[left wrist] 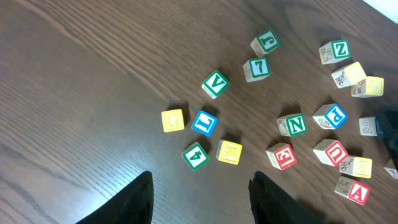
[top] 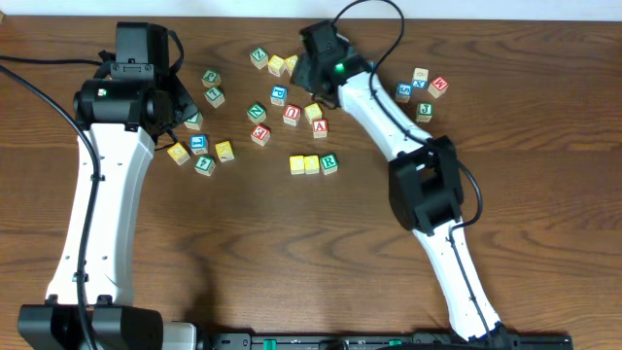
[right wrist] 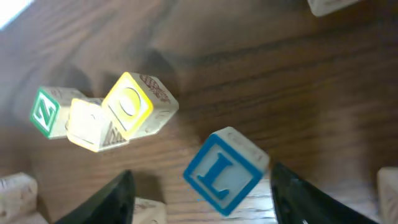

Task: Spell out CORL
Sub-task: 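Lower the right gripper around the blue L block and close, then lift the blue L block and carry it toward the R block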

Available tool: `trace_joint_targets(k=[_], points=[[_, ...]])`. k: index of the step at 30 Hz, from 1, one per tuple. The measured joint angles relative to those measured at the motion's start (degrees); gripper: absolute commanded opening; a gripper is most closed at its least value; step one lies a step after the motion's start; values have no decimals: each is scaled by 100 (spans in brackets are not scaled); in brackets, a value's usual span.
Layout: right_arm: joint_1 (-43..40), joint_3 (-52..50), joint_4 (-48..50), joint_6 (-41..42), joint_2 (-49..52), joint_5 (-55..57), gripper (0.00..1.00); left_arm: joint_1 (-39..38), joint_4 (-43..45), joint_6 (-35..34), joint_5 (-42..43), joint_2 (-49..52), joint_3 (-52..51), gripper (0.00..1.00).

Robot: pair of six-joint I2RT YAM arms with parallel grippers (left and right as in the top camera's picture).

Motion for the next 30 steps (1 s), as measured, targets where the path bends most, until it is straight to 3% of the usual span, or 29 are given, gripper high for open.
trace_joint_targets(k=[8, 20, 30], points=[[219, 0, 70, 437, 0, 732, 52, 0, 0, 0, 0, 0, 0, 50], [140, -4, 306, 260, 186, 817, 47, 0, 0, 0, 0, 0, 0, 50], [127, -7, 319, 125, 203, 822, 34, 0, 0, 0, 0, 0, 0, 50]])
